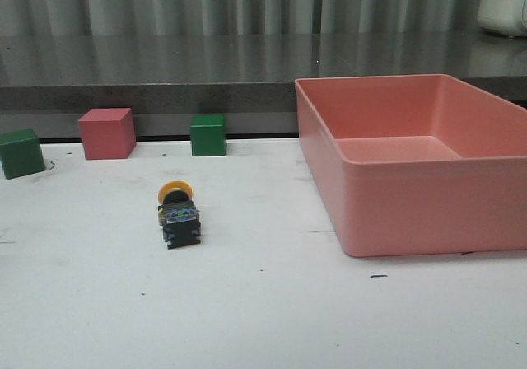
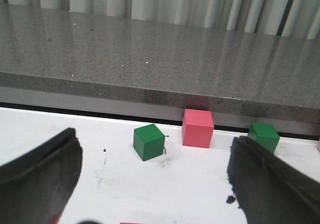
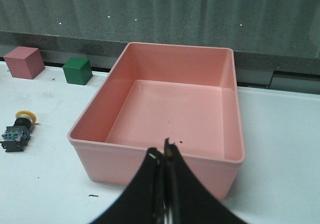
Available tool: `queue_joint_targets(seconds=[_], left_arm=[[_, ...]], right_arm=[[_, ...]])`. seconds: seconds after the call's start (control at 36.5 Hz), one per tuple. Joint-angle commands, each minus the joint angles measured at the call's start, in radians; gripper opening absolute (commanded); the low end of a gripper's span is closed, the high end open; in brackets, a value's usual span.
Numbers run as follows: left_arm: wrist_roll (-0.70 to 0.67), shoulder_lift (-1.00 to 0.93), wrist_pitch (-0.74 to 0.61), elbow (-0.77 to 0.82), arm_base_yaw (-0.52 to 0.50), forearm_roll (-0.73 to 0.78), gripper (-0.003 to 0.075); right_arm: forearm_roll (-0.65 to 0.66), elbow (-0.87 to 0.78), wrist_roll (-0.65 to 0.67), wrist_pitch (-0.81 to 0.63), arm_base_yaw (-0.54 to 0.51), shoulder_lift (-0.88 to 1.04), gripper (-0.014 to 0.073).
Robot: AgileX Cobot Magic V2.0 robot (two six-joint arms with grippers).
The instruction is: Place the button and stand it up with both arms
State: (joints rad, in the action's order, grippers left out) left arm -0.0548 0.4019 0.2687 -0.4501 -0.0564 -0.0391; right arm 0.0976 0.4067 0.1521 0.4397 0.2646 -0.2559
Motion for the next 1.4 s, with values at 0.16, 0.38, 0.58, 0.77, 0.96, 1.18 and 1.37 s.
queue_joint_targets(seconds=[0.16,0.38,0.58,0.77,0.96,1.18,1.37], left_arm=[[-0.002,0.041,-0.134,-0.043,-0.002,-0.001,0.0564],[-0.002,0.197,-0.132,-0.112,0.08,-0.001,0.0564],[-0.002,0.358,-0.125,-0.194,0.262,-0.001,0.0564],[-0.002,0.557,-0.095,-0.305,0.422,-0.016,0.0564],[-0.002,0.775,0.004,-0.45,0.499,-0.048,0.0564],[-0.002,1.011,0.174,-0.616,0.497,-0.15,0.0564],[-0.094,1.16,0.275,-0.742,0.497,-0.18,0.0564]], right_arm=[[0.021,0.025,-0.01,-0.086,-0.002,-0.009,-0.0069],[0.021,0.025,-0.01,-0.086,-0.002,-0.009,-0.0069],[0.021,0.025,-0.01,-0.086,-0.002,-0.009,-0.0069],[0.021,0.025,-0.01,-0.086,-0.002,-0.009,-0.0069],[0.021,0.025,-0.01,-0.086,-0.002,-0.009,-0.0069],[0.021,0.025,-0.01,-0.086,-0.002,-0.009,-0.0069],[0.021,0.025,-0.01,-0.086,-0.002,-0.009,-0.0069]])
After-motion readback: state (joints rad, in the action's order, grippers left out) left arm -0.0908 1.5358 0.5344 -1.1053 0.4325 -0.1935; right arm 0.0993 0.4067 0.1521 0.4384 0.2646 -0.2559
